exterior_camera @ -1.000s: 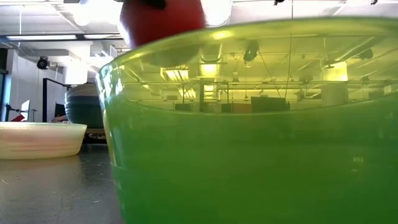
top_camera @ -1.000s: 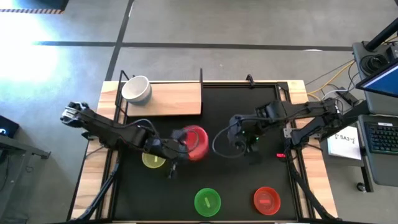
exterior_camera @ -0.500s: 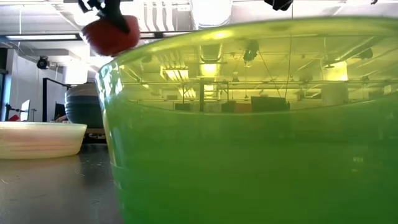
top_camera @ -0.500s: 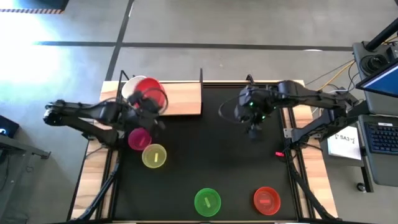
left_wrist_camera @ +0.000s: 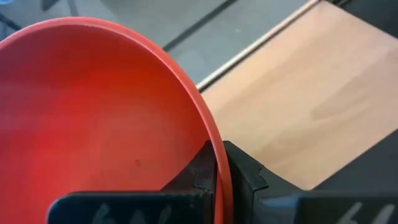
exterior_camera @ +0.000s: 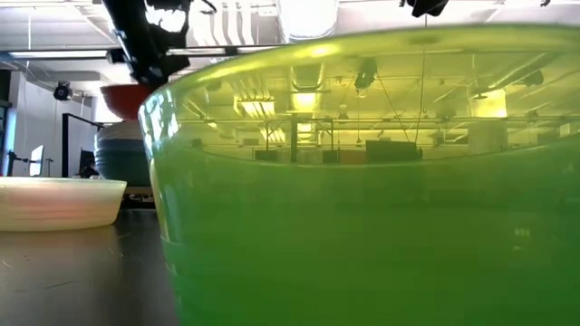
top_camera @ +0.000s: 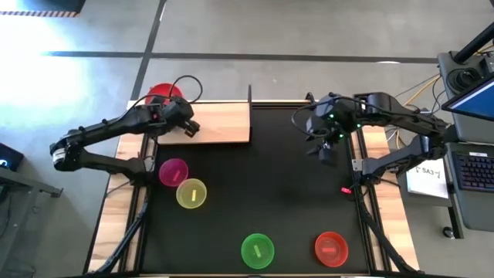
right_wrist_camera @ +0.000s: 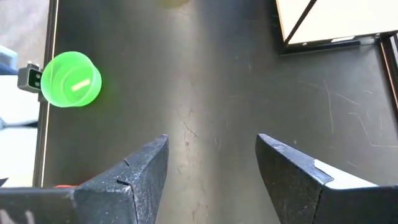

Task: Place and stack bowls onto a shelf
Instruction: Stack the orange bowl on the white bowl on the shelf, then put the pink transparent bowl on the shelf

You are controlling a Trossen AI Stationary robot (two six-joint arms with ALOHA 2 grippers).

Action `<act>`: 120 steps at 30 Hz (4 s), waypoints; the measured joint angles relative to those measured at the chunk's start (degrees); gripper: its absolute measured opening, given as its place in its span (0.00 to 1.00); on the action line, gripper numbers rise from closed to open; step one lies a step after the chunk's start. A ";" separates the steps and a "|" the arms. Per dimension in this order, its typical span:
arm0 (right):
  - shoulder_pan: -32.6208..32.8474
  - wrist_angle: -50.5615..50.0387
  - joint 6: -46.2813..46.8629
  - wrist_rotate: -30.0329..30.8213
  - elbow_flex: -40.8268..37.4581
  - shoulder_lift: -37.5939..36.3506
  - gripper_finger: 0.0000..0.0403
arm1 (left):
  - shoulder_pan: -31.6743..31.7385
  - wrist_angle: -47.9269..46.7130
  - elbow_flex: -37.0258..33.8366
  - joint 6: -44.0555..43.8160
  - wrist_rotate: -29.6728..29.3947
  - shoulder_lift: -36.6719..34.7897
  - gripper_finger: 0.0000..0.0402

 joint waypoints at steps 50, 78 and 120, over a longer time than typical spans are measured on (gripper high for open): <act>0.04 2.18 -0.12 24.34 -6.13 -10.61 0.57 | 9.70 4.68 -1.39 9.72 2.94 5.45 0.32; 0.07 -1.40 8.77 6.40 -22.43 -10.20 0.57 | -20.04 -11.58 0.56 -23.12 25.60 6.43 0.32; 0.07 -0.79 8.39 6.44 -24.73 -9.85 0.57 | -24.01 7.49 -23.62 -38.43 28.04 6.47 0.02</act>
